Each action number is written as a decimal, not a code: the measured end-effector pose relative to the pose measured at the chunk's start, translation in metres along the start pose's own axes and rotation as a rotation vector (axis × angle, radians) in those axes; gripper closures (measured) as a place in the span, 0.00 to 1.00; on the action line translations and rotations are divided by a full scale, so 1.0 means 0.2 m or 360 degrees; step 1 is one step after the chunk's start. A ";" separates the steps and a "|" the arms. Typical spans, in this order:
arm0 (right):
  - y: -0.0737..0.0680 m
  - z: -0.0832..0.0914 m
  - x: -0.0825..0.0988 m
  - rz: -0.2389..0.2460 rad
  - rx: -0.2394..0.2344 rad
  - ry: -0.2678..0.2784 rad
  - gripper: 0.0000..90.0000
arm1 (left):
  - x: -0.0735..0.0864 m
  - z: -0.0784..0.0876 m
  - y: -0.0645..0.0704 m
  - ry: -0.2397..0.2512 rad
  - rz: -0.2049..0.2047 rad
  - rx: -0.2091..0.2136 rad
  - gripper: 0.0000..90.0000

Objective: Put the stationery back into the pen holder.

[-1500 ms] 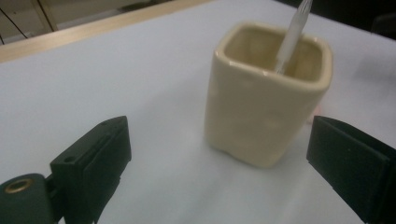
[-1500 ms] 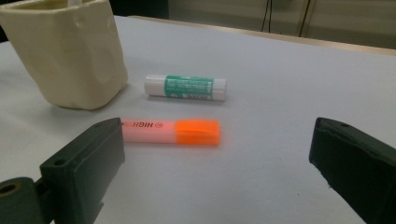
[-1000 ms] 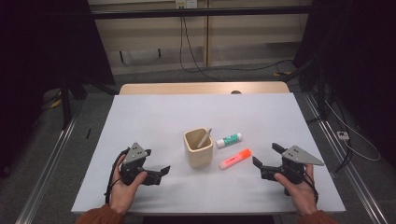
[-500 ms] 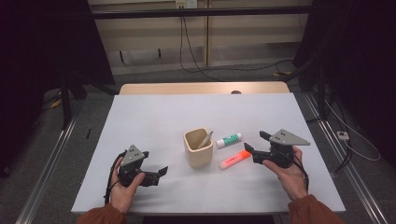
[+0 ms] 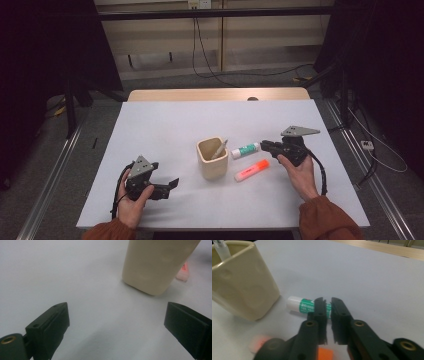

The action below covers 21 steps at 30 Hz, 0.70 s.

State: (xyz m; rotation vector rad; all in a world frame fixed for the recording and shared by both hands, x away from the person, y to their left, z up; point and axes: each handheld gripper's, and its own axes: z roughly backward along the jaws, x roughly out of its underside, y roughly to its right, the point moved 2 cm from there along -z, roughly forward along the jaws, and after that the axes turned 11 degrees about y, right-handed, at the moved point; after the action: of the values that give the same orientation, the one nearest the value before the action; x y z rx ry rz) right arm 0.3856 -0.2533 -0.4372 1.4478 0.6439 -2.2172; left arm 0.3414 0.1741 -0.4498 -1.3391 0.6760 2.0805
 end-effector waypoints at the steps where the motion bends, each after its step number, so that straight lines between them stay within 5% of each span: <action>1: 0.00 0.00 0.00 0.0009 0.0006 0.0001 1.00 | 0.00 0.00 0.00 0.0005 0.0001 -0.0003 0.07; 7: -0.02 -0.05 0.06 0.0093 0.0005 -0.0224 1.00 | 0.00 0.00 0.00 -0.0008 0.0002 0.0008 0.07; 9: -0.02 -0.06 0.08 0.0098 -0.0047 -0.0253 1.00 | 0.00 0.00 0.00 -0.0016 0.0002 0.0010 0.07; 21: -0.01 -0.13 0.14 0.0138 -0.0042 -0.0387 1.00 | 0.00 0.00 0.00 -0.0018 0.0001 0.0010 0.07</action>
State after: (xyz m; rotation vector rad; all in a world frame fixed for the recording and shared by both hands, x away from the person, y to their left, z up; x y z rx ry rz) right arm 0.3931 -0.2396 -0.4714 1.1458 0.5171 -2.2598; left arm 0.3419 0.1748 -0.4500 -1.3233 0.6774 2.0831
